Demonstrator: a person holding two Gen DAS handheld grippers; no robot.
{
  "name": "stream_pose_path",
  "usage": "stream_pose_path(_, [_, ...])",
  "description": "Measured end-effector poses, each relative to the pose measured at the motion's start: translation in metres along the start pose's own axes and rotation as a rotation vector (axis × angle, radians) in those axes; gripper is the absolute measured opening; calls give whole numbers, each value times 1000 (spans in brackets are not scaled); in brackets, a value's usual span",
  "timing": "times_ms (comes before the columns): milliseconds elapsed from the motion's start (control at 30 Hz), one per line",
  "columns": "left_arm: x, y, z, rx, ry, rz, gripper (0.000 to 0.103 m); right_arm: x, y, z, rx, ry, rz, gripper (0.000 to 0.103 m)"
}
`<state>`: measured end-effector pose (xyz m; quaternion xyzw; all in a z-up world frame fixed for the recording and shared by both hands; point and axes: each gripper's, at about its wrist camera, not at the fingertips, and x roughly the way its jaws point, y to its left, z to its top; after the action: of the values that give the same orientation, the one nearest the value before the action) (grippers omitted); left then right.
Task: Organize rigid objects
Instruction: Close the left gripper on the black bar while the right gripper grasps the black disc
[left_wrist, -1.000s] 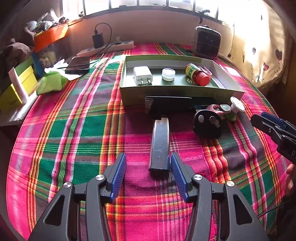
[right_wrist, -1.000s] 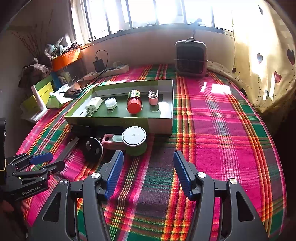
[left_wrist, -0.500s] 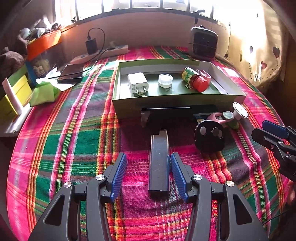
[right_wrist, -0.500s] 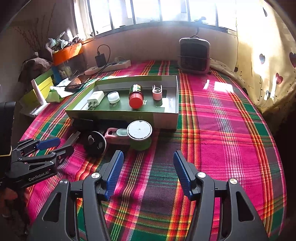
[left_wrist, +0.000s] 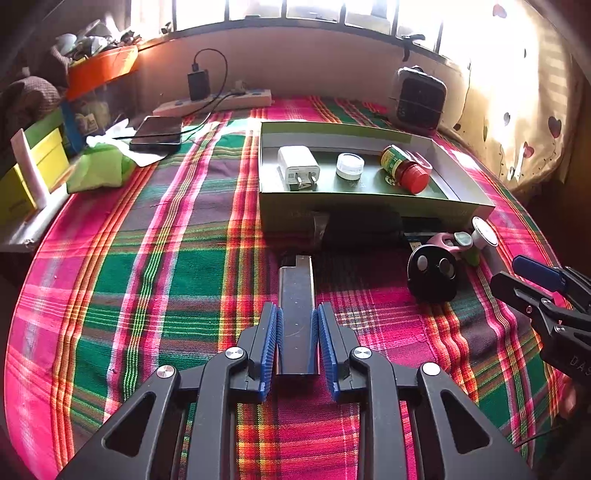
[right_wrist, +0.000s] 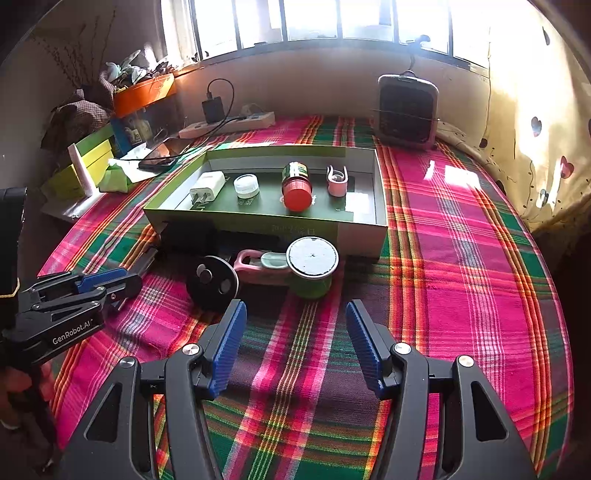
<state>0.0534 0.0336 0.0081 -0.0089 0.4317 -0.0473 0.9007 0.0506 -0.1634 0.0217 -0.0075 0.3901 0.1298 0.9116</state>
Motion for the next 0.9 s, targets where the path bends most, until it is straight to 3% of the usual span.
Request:
stream_pose_path(567, [-8, 39, -9, -53, -18, -11, 22, 27, 45, 8, 23, 62, 84, 57])
stream_pose_path(900, [-8, 42, -10, -46, -23, -30, 22, 42, 58, 14, 90, 81, 67, 57])
